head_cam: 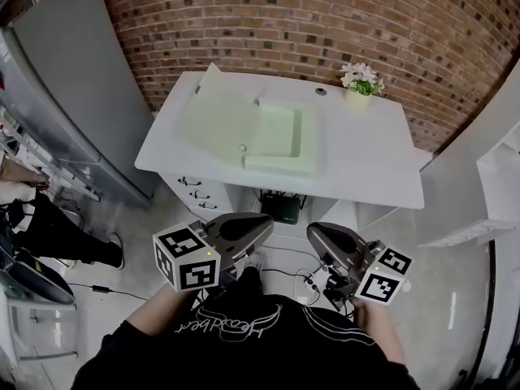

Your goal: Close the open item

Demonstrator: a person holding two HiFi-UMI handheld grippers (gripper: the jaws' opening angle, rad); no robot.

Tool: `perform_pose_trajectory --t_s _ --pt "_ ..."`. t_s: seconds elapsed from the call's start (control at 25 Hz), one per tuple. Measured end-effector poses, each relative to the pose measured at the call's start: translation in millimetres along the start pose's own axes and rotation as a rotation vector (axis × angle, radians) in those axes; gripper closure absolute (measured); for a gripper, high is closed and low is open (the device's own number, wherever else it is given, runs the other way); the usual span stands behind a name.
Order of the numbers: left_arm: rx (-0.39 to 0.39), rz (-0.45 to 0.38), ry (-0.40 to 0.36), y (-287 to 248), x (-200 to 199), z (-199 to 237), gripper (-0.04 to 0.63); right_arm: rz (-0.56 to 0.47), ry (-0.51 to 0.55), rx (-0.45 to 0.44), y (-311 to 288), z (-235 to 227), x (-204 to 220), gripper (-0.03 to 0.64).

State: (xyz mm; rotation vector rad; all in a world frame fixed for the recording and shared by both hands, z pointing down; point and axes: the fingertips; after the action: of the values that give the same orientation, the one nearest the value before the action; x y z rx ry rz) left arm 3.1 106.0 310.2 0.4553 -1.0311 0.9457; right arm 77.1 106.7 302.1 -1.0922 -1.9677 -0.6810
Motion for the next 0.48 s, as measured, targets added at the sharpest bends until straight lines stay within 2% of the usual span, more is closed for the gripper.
perform_pose_trajectory --t_s 0.48 --pt "-0.029 0.039 0.060 -22 -28 93 0.594 0.017 -0.056 0.034 -70 -67 -19 0.614"
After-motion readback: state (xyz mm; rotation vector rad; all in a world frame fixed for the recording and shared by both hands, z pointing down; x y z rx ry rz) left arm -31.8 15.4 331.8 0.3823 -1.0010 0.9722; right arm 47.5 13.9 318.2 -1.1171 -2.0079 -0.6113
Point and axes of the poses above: the fingertips, and each gripper's own axes: y backward along the fingers, z to its left, x out of its underside, and after that the axes turned 4 degrees about -z, right-handed
